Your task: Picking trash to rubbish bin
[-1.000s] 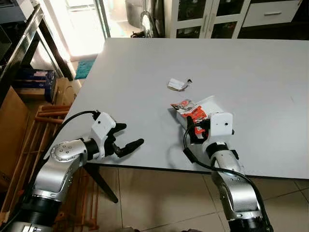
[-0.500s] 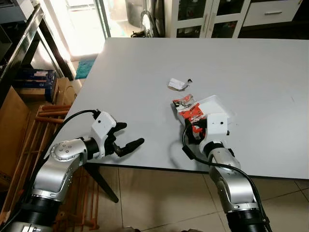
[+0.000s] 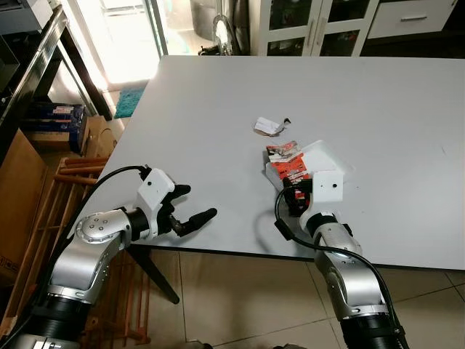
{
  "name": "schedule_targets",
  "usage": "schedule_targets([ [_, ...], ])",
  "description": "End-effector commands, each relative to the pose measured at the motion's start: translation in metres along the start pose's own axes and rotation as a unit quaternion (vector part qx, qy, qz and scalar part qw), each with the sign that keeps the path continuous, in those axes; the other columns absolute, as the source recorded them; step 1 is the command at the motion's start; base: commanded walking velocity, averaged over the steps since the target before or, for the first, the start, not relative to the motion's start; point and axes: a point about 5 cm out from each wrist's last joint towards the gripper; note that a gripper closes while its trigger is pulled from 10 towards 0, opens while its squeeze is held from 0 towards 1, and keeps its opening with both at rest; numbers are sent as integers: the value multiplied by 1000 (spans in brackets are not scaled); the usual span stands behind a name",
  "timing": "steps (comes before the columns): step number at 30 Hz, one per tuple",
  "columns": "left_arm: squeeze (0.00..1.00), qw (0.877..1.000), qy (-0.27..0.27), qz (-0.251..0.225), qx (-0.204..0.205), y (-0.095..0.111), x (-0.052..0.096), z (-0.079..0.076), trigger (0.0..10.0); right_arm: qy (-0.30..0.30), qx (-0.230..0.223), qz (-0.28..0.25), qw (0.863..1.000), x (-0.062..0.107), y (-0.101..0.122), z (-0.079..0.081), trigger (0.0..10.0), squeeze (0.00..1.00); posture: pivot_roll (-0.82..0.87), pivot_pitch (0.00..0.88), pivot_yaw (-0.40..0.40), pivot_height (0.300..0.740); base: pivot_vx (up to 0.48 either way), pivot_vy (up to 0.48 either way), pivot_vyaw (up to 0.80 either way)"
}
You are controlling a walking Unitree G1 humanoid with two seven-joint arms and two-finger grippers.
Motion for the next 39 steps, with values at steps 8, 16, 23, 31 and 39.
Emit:
schedule_targets([
  [8,0,1000,-1,5,-8,1,0,0,10000,-15,16,-19,1000,1,1,-6,0,0,57,116,77,740,0,0,0],
  [16,0,1000,0,8,-11,0,-1,-1,10000,-17,21,-27,999,1,2,-7,0,0,54,114,75,740,0,0,0],
  [23,0,1000,0,7,-10,-1,-1,-2,10000,-22,28,-44,998,2,5,-9,0,0,51,115,77,740,0,0,0],
  [31,0,1000,4,7,-11,0,-2,-1,10000,-30,63,-94,993,3,20,-10,0,0,50,113,77,740,0,0,0],
  [39,0,1000,4,8,-10,-1,-3,-2,10000,-35,76,-123,989,3,30,-8,0,0,48,114,77,740,0,0,0],
])
Point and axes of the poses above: a point about 5 cm out from each wrist's last joint towards the gripper, its own x axis pointing back from the gripper into the wrist, its own y axis along the axis of the wrist's last joint, z = x × y, and after that the axes turned 15 degrees about -x, right-handed
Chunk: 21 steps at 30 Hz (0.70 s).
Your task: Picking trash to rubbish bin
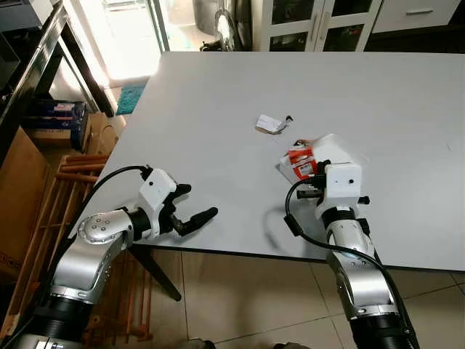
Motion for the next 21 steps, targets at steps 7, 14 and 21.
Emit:
schedule_targets([
  [7,0,1000,-1,8,-7,-1,-2,0,10000,9,-1,-21,1000,-2,7,5,0,0,49,112,77,740,0,0,0],
  [14,0,1000,0,8,-7,-1,-3,0,10000,8,-24,-16,1000,-3,8,5,10000,1000,49,111,76,740,0,0,0],
  [21,0,1000,-1,7,-7,-1,-3,0,10000,14,-37,-15,999,-3,11,7,10000,1000,49,108,78,740,0,0,0],
])
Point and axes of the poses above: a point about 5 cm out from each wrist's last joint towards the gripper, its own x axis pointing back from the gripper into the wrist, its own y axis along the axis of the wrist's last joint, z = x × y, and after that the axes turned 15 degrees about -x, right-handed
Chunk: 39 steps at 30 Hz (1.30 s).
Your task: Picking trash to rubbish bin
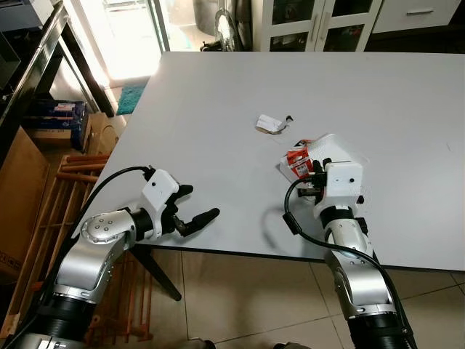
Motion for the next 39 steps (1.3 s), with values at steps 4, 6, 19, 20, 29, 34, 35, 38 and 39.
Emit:
schedule_targets([
  [4,0,1000,1,6,-8,0,-1,1,10000,10,-25,-9,1000,-5,11,5,10000,1000,49,106,78,740,0,0,0],
  [6,0,1000,1,6,-8,0,-1,1,10000,11,-27,-7,1000,-5,11,6,10000,1000,49,106,78,740,0,0,0],
  [19,0,1000,0,8,-7,-1,0,0,10000,18,-41,13,999,-10,11,5,10000,1000,53,113,74,740,0,0,0],
  [20,0,1000,0,8,-7,-1,1,0,10000,18,-41,15,999,-10,11,5,10000,1000,53,113,74,740,0,0,0],
  [29,0,1000,-1,8,-6,-1,0,-1,10000,33,-52,36,997,-14,9,5,10000,1000,52,114,75,740,0,0,0],
  [34,0,1000,-1,8,-6,-1,0,-1,10000,44,-58,44,996,-15,9,8,10000,1000,53,115,73,740,0,0,0],
  [35,0,1000,-1,8,-6,-1,0,-1,10000,44,-58,44,996,-15,9,8,10000,1000,53,115,73,740,0,0,0],
  [38,0,1000,0,9,-6,-2,0,-1,10000,48,-62,46,996,-18,10,8,10000,1000,53,115,73,740,0,0,0],
  [39,0,1000,0,9,-5,-2,1,-2,10000,51,-65,48,995,-19,11,8,10000,1000,53,115,73,740,0,0,0],
])
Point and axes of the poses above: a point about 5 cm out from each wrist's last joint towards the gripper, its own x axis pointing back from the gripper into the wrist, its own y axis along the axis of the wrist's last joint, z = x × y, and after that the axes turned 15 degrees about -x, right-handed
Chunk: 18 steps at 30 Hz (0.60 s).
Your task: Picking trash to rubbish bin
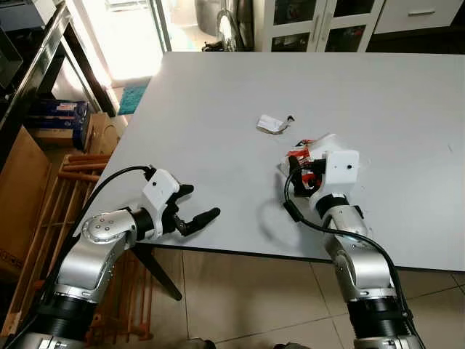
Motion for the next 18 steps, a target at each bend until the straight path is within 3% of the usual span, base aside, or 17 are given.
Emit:
schedule_targets([
  [1,0,1000,0,10,-5,-2,1,-2,10000,8,-8,7,1000,-3,1,1,10000,1000,53,115,73,740,0,0,0],
  [15,0,1000,-1,15,-2,-4,6,-4,10000,26,-12,33,999,-11,-3,1,10000,1000,73,135,67,740,0,0,0],
  [17,0,1000,-1,16,-2,-4,7,-5,10000,27,-13,36,999,-11,-4,1,10000,945,75,137,67,740,0,0,0],
  [18,0,1000,0,17,-2,-5,8,-5,10000,28,-17,40,999,-12,-6,0,10000,584,78,139,66,740,0,0,0],
])
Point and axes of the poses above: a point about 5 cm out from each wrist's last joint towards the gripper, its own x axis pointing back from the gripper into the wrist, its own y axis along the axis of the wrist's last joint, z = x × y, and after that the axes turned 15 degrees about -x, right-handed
